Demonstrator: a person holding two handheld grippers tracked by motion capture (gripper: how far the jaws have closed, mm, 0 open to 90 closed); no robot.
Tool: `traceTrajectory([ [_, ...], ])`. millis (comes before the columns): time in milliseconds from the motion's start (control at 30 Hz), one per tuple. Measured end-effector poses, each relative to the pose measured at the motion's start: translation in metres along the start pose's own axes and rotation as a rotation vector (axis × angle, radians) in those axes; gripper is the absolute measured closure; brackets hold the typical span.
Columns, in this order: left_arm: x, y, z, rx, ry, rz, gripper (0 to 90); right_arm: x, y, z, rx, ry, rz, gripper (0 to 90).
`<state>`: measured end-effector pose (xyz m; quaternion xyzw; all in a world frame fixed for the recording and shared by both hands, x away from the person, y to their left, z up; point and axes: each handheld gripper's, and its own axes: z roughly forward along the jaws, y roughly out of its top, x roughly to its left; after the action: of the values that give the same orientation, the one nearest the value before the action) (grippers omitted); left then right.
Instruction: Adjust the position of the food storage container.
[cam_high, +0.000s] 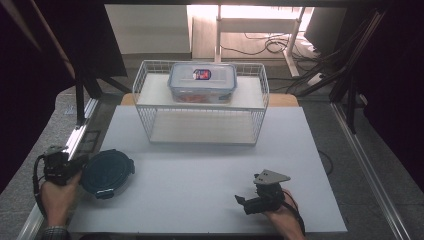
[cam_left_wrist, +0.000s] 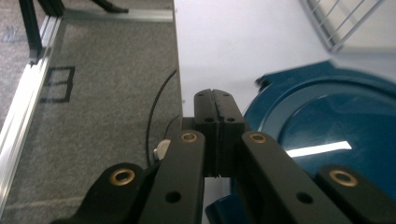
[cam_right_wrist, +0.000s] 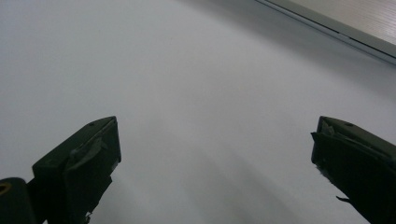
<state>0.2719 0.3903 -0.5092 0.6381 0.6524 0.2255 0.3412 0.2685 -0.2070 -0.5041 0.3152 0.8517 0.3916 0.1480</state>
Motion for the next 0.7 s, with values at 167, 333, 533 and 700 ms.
traceTrajectory([
  [167, -0.006, -0.001, 0.0, -0.008, -0.005, -0.017, 89.8, 0.0, 0.0, 0.002, 0.009, -0.001, 0.0, 1.2],
  [333, -0.023, 0.002, 0.006, 0.002, -0.045, -0.002, 89.9, 0.002, 0.0, 0.005, 0.023, 0.0, -0.008, 1.2],
  [533, -0.05, 0.006, 0.014, 0.023, -0.107, 0.057, 89.8, 0.002, -0.001, 0.006, 0.034, -0.002, -0.008, 1.2],
  [700, -0.04, 0.003, 0.006, 0.005, -0.065, 0.046, 89.6, 0.0, -0.001, 0.002, 0.029, -0.011, -0.008, 1.3],
])
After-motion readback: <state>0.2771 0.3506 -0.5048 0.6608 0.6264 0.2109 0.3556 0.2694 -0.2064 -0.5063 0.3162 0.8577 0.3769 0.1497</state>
